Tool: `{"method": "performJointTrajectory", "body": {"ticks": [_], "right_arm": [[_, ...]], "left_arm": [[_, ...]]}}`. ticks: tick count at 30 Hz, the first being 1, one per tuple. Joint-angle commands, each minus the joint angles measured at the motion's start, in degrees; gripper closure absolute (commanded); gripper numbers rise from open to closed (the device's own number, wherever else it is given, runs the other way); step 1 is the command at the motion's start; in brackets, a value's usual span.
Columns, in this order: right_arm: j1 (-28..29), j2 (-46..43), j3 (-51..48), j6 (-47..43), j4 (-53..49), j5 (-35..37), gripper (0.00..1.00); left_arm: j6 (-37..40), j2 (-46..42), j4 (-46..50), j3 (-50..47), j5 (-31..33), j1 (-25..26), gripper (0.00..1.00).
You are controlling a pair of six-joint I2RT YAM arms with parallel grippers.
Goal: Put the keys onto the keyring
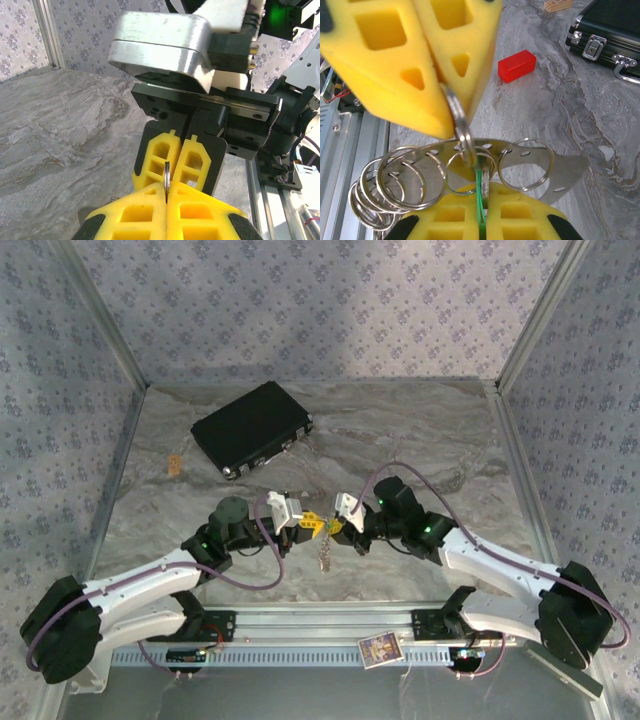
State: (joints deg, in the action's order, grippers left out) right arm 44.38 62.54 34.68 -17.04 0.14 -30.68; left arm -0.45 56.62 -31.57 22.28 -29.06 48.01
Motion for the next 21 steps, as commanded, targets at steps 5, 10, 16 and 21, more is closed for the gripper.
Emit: {"method": "performJointTrajectory", "body": {"ticks": [5,10,16,21], "right_arm": [[-0.38,-2.96,2.4,-0.81,-5.35,1.63,1.0],[-0.52,-4.76,3.27,-1.39,-7.63,3.56,1.0],[-0.52,-6.28,5.28,-2.52,-10.44,5.19,1.0],[0.07,-6.19,6.96,-3.26,-12.52,5.61,1.0]], "left_arm": [[1.43,-1.59,-1.38,0.13,-0.02,-0.11,1.0],[2.14,-1.52,-0.28,0.15,0.24,-0.14,1.0],[3.21,-1.08,1.49,0.83,-0.26,-0.17,1.0],[3.72,0.55,3.16,1.99,-1.95,-0.12,1.0]]}}
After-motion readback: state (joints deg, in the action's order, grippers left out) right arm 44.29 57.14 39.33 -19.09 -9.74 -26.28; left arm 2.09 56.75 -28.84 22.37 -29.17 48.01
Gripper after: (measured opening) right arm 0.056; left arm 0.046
